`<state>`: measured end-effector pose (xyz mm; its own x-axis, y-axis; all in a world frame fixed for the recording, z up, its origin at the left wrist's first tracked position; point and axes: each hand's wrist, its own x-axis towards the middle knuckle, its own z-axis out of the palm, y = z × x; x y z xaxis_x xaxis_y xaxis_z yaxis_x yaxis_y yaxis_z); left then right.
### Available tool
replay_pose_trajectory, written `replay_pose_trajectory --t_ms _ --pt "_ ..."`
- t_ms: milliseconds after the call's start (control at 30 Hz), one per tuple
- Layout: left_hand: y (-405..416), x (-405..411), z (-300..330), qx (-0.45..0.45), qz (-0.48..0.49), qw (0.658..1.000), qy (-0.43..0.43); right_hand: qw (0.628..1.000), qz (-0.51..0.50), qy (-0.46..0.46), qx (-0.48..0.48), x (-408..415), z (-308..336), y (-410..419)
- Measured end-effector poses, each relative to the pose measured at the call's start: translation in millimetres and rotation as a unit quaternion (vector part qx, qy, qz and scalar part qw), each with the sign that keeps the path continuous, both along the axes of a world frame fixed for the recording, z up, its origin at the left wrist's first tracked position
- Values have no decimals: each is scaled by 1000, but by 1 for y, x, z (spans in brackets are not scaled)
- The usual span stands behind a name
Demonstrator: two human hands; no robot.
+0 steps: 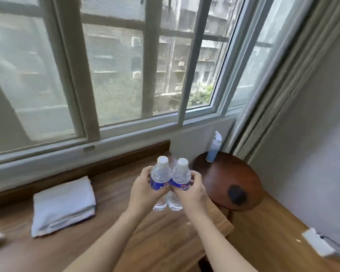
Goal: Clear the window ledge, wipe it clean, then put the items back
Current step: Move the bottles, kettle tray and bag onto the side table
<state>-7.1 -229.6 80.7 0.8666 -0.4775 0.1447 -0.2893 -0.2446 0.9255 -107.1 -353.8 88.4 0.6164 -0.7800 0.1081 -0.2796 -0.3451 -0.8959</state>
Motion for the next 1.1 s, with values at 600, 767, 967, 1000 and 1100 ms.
replay_pose_trajectory --t_ms 600,767,967,1000,1100 --pt "-159 -3 -20 13 -76 997 31 995 -99 27 -12 -20 -26 -141" --pt "-194 9 -21 14 -100 995 26 993 -121 11 -15 -13 -27 -169" --pt "-238 11 -29 33 -127 991 13 990 -137 17 -8 -13 -38 -209" --pt "-249 10 -32 40 -131 990 12 990 -140 19 -5 -14 -42 -219" --pt "-287 8 -41 55 -139 989 17 988 -153 26 3 -17 -52 -256"
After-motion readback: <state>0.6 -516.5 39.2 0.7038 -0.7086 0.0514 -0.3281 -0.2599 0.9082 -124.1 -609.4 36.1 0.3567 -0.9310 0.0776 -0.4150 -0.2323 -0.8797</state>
